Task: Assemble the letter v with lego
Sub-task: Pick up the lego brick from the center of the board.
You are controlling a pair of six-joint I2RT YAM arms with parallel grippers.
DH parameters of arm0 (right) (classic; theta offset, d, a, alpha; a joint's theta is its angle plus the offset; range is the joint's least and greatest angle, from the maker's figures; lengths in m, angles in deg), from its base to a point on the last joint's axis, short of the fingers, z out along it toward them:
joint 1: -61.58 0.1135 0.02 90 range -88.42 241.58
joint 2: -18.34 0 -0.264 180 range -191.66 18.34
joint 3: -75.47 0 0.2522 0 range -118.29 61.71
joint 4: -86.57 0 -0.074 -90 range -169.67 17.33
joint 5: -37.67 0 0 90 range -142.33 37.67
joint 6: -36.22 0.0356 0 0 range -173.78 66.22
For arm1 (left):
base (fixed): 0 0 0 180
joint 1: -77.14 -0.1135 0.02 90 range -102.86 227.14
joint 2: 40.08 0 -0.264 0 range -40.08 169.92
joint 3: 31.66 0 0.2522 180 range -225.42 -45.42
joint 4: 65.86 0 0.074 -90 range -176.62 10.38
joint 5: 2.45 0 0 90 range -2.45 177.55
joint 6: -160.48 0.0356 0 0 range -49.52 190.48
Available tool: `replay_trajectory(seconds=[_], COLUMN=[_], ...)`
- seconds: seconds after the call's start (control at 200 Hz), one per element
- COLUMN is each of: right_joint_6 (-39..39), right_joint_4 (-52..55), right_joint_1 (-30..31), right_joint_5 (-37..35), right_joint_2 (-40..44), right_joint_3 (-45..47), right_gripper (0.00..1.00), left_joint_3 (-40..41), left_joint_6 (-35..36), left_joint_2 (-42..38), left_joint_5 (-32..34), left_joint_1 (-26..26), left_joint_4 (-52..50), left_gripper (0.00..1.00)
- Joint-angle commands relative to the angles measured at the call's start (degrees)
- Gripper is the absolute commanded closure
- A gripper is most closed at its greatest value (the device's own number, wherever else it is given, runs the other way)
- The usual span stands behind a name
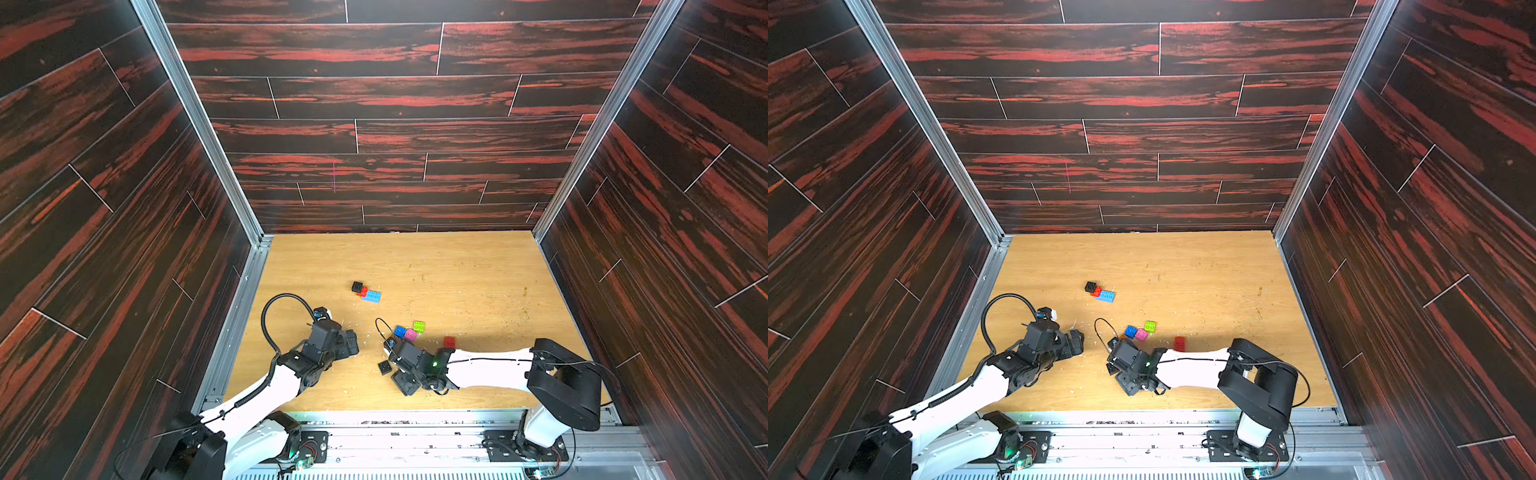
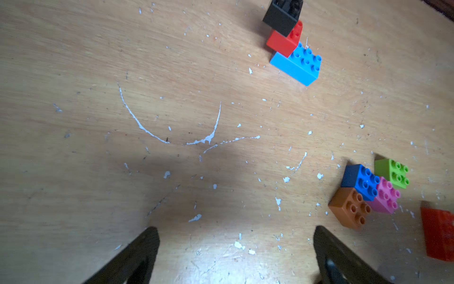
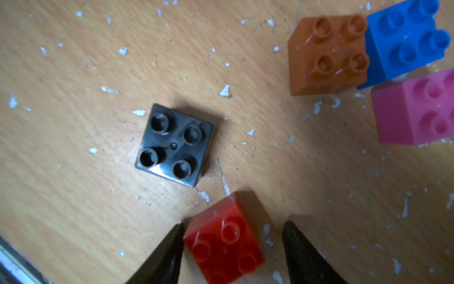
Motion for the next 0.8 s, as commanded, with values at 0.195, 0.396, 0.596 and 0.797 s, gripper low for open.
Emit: replay_trajectory(seconds=[0.195,0.396,0.596,0.797], right_joint_6=[-0.66,0.79,5.32,6.78], right_joint_4=[2.02,2.11,1.94,3.32], right_joint_1=[0.13,0.12,0.18,0.13], right_joint_5=[-0.19,0.63,0.77,-1.58], right_joint_2=[-2.55,-3.21,-5.52,-4.56], right_joint_3=[0.41,0.22,-1.87,-1.98], right_gripper=[0.53,0.58,0.52,0.39], left_joint_3=[1.32,1.59,1.77,2.03], left_joint_6=[-0.82,-1.27,-1.38,-1.76], left_joint_2=[-1.89,-1.23,-0.44,-1.08], left_joint_5=[1.62,1.64,1.49,1.2], left_joint_1=[0.23,0.23,0.23,0.53], left_joint_4=[-2.0,-1.3,-0.86,-1.2], left_gripper=[0.0,0.0,0.0,0.0])
